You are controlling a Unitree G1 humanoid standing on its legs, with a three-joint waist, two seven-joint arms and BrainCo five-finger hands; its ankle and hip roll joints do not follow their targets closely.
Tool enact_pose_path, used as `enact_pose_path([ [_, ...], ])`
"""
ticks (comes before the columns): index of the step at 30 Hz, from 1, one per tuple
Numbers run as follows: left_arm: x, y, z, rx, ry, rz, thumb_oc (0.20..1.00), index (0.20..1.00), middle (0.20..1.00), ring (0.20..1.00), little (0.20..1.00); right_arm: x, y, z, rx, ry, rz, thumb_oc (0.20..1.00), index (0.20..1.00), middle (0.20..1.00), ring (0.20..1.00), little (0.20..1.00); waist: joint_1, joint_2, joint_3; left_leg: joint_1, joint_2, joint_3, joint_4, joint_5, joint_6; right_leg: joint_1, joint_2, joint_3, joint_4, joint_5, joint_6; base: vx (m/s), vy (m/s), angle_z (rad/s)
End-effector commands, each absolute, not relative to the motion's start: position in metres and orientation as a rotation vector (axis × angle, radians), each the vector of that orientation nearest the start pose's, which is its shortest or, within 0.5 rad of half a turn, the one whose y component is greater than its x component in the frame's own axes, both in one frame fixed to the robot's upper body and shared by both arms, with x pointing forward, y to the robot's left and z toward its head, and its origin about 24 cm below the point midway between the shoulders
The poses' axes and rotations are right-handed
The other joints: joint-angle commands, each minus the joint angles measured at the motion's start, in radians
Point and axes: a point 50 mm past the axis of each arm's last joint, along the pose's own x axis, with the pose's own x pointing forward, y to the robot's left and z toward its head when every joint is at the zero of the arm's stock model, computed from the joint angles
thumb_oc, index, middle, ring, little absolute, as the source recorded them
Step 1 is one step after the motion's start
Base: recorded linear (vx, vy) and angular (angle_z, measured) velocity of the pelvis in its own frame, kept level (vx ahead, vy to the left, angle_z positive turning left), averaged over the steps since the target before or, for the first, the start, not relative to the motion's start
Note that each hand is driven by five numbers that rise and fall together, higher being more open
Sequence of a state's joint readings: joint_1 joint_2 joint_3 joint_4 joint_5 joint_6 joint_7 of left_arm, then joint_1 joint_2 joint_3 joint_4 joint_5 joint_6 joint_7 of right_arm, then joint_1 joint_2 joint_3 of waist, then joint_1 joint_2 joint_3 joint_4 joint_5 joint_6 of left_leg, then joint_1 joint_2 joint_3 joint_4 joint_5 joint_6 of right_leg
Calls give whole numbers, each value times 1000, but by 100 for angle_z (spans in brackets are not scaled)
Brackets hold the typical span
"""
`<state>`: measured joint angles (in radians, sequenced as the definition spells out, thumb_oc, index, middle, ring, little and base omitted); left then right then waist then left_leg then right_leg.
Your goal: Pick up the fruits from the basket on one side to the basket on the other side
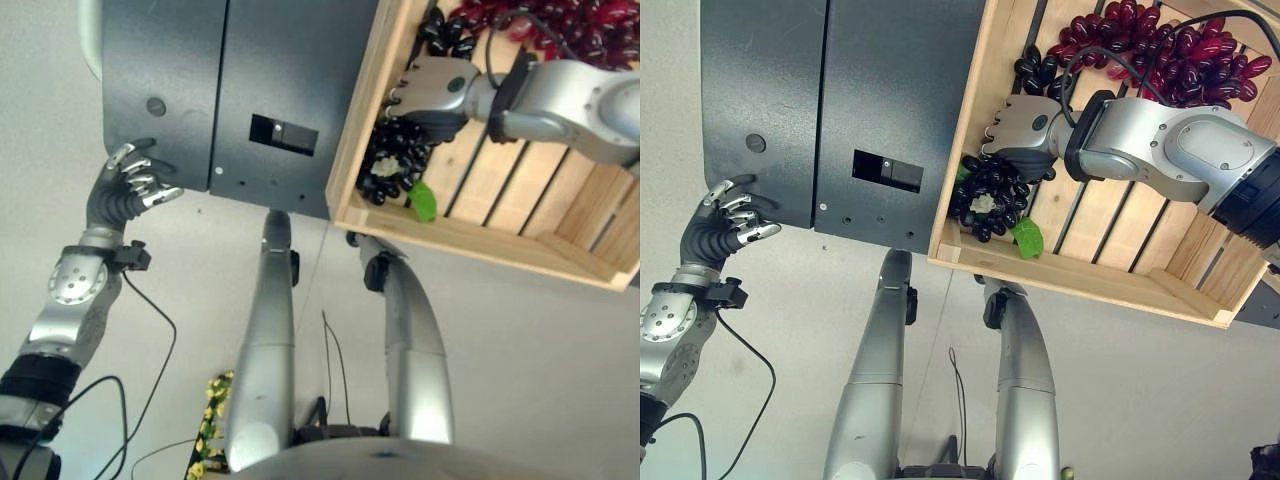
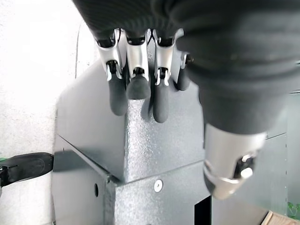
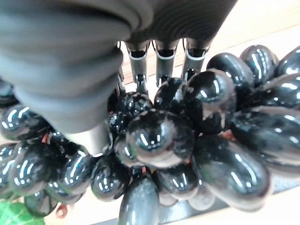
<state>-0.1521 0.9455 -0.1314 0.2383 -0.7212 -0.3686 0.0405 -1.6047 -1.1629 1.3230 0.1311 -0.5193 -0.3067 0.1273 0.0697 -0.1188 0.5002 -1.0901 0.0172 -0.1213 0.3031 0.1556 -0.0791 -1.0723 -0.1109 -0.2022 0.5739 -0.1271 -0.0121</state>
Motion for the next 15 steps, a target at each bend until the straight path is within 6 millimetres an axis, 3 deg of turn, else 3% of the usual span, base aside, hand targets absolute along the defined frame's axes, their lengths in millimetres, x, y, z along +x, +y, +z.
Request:
enact_pose_path([
  [1,276,299,131,229,-228,30,1000,1000,1000,1000,1000,318,-118,267,-2194,-798,775,200,200,200,200,200,-17,13,20,6,31,-14,67,-96,-28,11,-34,47,-59,57,136,0,0,0],
  [3,276,299,131,229,-228,30,1000,1000,1000,1000,1000,318,-118,267,-2194,-798,775,200,200,200,200,200,-17,13,20,6,31,-14,67,-96,-28,11,-34,47,-59,57,136,0,0,0],
  [5,276,293,125,182,-232,27,1000,1000,1000,1000,1000,319,-115,266,-2061,-778,787,200,200,200,200,200,-33,45,20,5,31,-11,71,-93,-28,9,-35,51,-58,59,136,0,0,0],
  [6,276,293,125,182,-232,27,1000,1000,1000,1000,1000,319,-115,266,-2060,-778,788,200,200,200,200,200,-33,45,20,5,31,-11,71,-93,-28,10,-36,51,-58,59,136,0,0,0],
  [7,275,291,122,152,-237,25,1000,1000,1000,1000,1000,315,-113,265,-1757,-734,810,200,200,200,200,200,-38,52,20,4,31,-10,69,-89,-26,10,-35,51,-60,63,135,38,-7,-3],
  [8,272,290,114,130,-214,24,1000,1000,1000,1000,1000,313,-112,260,-1564,-693,845,200,200,200,200,200,-43,55,20,40,28,-11,79,-125,-29,43,-37,58,-46,30,140,0,0,0],
  [9,273,289,116,119,-223,18,1000,1000,1000,1000,1000,313,-115,260,-1345,-639,851,200,200,200,200,200,-38,55,20,11,30,-7,69,-89,-24,17,-36,51,-60,65,131,45,-7,4],
  [10,271,289,110,118,-203,16,1000,1000,1000,1000,1000,313,-116,254,-1335,-622,864,200,200,200,200,200,-38,53,20,45,28,-9,80,-125,-28,48,-37,58,-46,31,138,-11,17,5],
  [11,269,287,103,105,-176,4,1000,1000,1000,1000,1000,315,-120,247,-1026,-514,904,200,200,200,200,200,-39,55,20,50,28,-5,80,-125,-28,55,-39,57,-46,31,136,44,0,-1],
  [13,271,284,97,107,-147,-19,1000,1000,1000,1000,1000,317,-122,238,-637,-376,969,200,200,200,200,200,-33,55,20,65,31,0,82,-127,-30,68,-40,57,-45,32,134,-14,21,-10],
  [15,272,283,96,108,-141,-28,1000,1000,1000,1000,1000,317,-122,235,-552,-342,988,200,200,200,200,200,-32,55,20,70,31,0,85,-128,-31,73,-41,57,-44,32,134,-13,14,-8],
])
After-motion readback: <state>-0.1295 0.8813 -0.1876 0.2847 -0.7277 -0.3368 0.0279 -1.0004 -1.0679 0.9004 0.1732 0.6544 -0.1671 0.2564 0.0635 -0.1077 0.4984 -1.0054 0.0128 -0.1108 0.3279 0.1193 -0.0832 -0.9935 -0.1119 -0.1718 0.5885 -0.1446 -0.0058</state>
